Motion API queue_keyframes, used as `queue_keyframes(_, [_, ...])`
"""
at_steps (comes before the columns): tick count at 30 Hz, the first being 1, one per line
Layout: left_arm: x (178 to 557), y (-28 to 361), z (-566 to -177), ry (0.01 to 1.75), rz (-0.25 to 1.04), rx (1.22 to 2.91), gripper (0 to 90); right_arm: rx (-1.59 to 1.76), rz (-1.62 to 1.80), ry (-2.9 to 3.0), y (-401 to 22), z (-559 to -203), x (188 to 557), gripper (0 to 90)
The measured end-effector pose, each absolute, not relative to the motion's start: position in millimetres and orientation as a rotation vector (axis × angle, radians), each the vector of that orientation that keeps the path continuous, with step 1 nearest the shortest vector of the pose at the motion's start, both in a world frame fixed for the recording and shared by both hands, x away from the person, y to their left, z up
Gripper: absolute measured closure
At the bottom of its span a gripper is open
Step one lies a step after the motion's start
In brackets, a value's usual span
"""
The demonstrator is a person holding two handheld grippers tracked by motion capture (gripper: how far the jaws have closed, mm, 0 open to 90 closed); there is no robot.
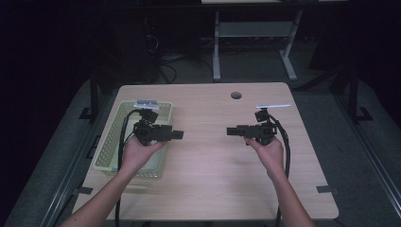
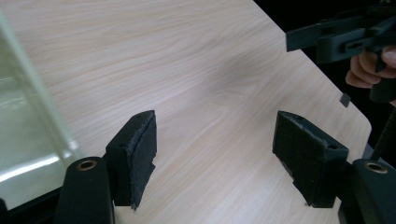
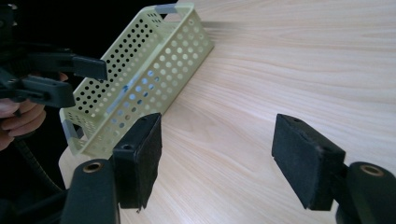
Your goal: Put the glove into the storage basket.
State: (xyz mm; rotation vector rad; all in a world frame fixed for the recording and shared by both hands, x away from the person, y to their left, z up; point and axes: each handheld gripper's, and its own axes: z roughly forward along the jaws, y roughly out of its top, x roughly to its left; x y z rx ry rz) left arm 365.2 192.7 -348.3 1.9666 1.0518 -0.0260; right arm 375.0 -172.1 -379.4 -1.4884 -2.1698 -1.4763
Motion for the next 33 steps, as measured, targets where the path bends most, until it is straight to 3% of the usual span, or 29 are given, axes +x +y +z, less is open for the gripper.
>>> queue_keyframes(33, [345.2,119.7,-370.2,0.929,-0.119,2.03,28.8,-1.609,-1.459,-2.106,-227.1,-404.3,358.6,31.6])
